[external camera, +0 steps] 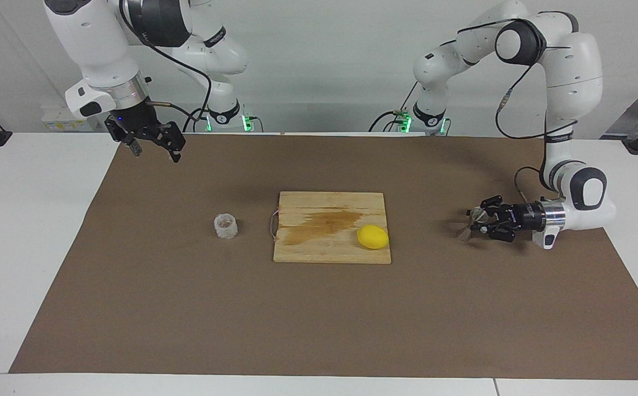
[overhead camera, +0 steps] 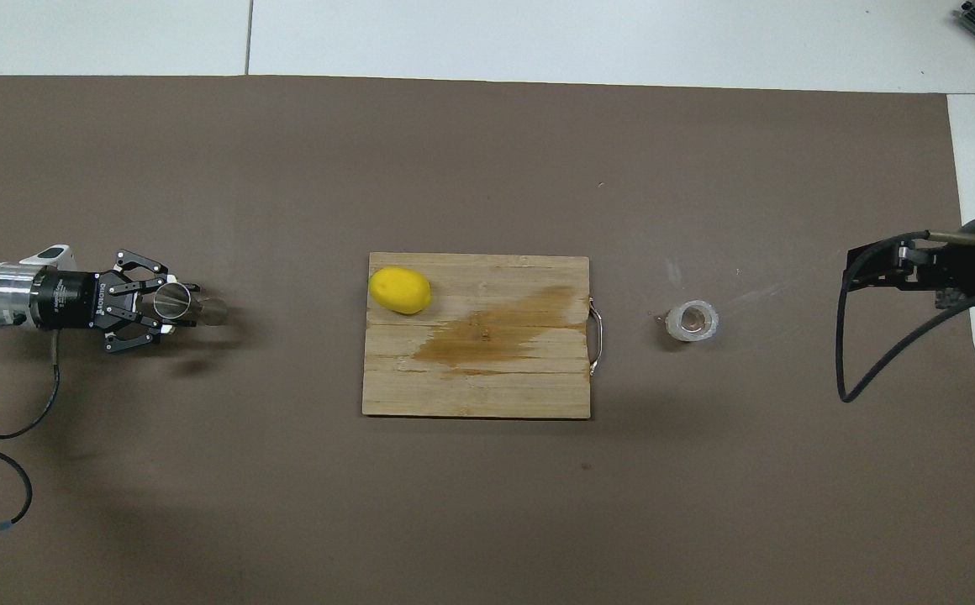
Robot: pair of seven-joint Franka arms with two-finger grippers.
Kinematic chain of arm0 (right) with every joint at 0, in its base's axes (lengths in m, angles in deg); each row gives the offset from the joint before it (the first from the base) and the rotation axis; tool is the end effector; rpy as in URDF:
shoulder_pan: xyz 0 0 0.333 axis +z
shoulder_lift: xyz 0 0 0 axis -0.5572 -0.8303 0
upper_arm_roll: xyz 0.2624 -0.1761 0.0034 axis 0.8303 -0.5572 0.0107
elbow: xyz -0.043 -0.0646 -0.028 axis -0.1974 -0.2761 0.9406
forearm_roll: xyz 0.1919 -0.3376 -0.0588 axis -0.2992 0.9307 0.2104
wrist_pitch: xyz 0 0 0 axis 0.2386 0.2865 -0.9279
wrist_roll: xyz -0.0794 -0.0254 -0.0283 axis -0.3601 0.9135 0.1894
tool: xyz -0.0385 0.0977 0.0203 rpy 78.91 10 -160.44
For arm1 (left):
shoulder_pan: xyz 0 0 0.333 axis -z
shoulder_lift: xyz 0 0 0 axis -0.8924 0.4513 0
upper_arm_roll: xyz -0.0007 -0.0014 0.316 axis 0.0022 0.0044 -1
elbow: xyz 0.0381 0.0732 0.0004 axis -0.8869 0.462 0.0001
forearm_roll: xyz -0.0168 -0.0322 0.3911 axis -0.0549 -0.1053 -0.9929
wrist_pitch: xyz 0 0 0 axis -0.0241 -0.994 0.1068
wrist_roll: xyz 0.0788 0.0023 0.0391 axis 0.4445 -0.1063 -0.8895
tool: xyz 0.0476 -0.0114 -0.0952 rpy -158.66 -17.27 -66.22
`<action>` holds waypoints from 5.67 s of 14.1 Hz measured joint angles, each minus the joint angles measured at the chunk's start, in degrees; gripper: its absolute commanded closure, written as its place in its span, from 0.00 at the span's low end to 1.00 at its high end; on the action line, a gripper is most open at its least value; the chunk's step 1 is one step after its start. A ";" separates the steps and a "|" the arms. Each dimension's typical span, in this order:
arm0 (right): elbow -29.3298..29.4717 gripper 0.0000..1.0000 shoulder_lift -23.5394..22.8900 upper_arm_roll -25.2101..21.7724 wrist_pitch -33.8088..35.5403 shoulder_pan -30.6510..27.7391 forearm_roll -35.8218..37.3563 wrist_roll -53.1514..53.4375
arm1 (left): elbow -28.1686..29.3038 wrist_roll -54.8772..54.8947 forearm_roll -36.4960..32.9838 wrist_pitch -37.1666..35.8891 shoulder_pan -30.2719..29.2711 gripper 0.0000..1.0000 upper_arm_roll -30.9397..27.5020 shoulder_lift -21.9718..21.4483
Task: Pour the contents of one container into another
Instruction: 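Close the left gripper around the steel cup, then lift the steel cup with the left gripper and carry it over the board, then lower the steel cup onto the board and open the left gripper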
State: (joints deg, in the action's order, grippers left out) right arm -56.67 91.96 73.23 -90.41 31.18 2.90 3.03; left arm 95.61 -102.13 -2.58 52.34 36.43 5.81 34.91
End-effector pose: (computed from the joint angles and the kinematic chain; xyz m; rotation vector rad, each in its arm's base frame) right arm 0.5453 0.0036 0.5995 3.1172 -0.3147 0.0018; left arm 0.5764 0.1073 0.2369 1.4037 1.2735 -1.1867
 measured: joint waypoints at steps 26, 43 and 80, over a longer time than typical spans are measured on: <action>0.00 0.00 0.00 0.00 0.00 0.00 0.00 0.00 | -0.35 -2.76 5.86 -1.31 3.76 0.99 3.69 -3.21; 0.00 0.00 0.00 0.00 0.00 0.00 0.00 0.00 | 14.01 -5.41 28.29 22.25 27.14 1.00 3.81 -17.46; 0.00 0.00 0.00 0.00 0.00 0.00 0.00 0.00 | 22.11 11.84 45.66 36.73 41.92 0.74 3.62 -15.57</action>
State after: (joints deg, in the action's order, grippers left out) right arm -56.67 91.96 73.23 -90.41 31.18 2.90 3.03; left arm 117.73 -90.29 43.08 89.07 78.36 9.43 19.34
